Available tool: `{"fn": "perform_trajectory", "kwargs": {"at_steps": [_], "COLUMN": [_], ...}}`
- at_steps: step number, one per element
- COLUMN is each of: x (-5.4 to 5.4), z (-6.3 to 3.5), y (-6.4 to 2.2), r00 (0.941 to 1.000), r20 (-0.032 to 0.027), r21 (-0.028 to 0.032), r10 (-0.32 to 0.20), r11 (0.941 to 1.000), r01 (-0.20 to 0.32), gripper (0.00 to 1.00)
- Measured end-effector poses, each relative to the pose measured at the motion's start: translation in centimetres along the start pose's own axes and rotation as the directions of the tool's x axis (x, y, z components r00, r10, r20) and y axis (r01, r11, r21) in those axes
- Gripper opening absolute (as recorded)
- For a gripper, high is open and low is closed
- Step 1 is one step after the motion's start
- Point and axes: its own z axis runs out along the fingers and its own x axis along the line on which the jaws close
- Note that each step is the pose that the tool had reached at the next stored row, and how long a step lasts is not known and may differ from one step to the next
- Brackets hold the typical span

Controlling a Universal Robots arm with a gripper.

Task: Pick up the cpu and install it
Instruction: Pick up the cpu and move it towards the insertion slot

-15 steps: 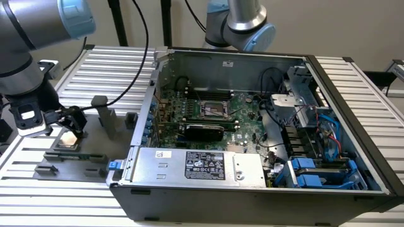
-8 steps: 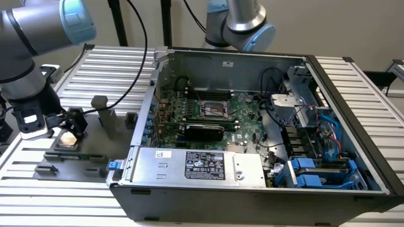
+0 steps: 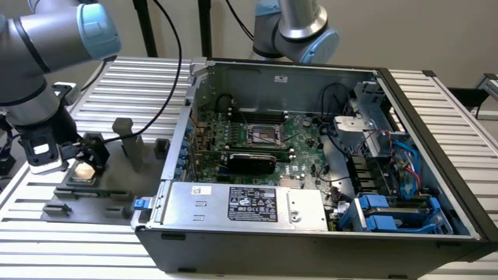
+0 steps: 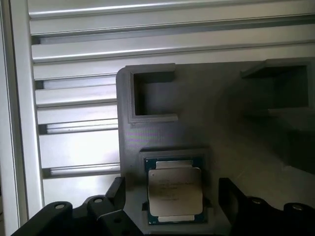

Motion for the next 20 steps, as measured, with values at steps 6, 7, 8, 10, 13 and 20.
{"fn": "perform_trajectory", "kwargs": {"at_steps": [6, 7, 8, 10, 13, 20], "x": [0.00, 0.01, 0.01, 0.01, 0.01, 0.02], "z": [0.30, 0.33, 0.36, 0.40, 0.44, 0.35], "y": [-0.01, -0.01, -0.01, -0.01, 0.04, 0.13], "r00": [1.0000, 1.0000, 1.0000, 1.0000, 1.0000, 1.0000], "r20": [0.0001, -0.0001, -0.0002, -0.0001, 0.0003, -0.0012], "r21": [0.0011, 0.0017, 0.0023, 0.0036, 0.0060, 0.0141], "r10": [0.000, 0.000, 0.000, 0.000, 0.000, 0.000], "r11": [1.0000, 1.0000, 1.0000, 1.0000, 1.0000, 0.9999], "r01": [0.000, 0.000, 0.000, 0.000, 0.000, 0.000], "gripper": [0.85, 0.85, 0.85, 0.85, 0.76, 0.76]}}
